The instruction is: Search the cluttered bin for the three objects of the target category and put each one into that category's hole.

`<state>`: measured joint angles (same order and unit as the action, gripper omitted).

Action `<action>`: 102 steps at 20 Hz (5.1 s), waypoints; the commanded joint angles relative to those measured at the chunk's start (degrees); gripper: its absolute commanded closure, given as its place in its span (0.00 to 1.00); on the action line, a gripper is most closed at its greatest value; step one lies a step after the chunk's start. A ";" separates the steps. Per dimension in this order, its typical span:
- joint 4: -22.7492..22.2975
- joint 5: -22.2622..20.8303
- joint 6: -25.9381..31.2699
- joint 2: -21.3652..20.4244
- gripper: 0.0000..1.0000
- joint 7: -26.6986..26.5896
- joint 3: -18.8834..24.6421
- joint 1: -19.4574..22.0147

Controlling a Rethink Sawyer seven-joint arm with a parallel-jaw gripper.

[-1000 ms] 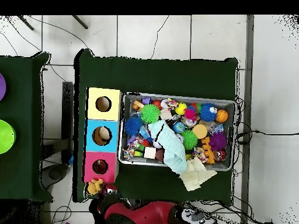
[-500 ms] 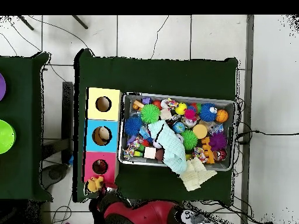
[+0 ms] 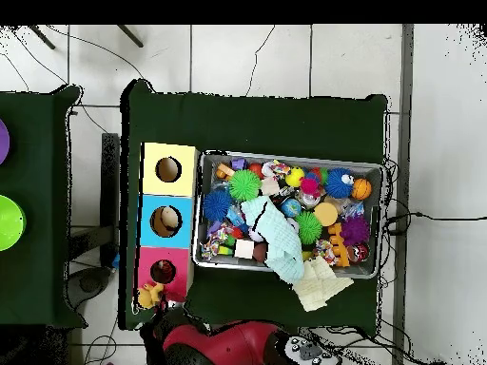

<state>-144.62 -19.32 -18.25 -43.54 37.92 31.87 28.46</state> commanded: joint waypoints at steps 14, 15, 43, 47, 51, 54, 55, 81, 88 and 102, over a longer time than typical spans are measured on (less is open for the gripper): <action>11.92 5.81 -6.88 0.84 1.00 17.73 -6.03 -5.10; 11.93 5.66 -7.02 0.77 1.00 17.72 -5.99 -5.00; 15.62 4.33 -2.33 -0.38 1.00 13.26 -8.49 -5.99; 16.50 5.18 0.94 -1.65 1.00 12.00 -9.20 -6.50; 17.81 5.98 4.04 -2.36 1.00 10.56 -10.99 -7.94; 19.21 6.78 7.58 -2.76 1.00 9.50 -12.89 -9.57; 19.90 7.12 9.11 -2.72 1.00 9.00 -14.03 -10.58; 30.29 3.29 35.82 -1.43 1.00 10.00 -19.09 -17.09; 29.65 1.96 37.20 -2.08 1.00 9.85 -18.38 -16.29; 28.72 -1.21 36.33 1.10 1.00 10.68 -23.28 -19.99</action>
<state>-122.14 -17.00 14.28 -48.39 38.54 14.31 7.36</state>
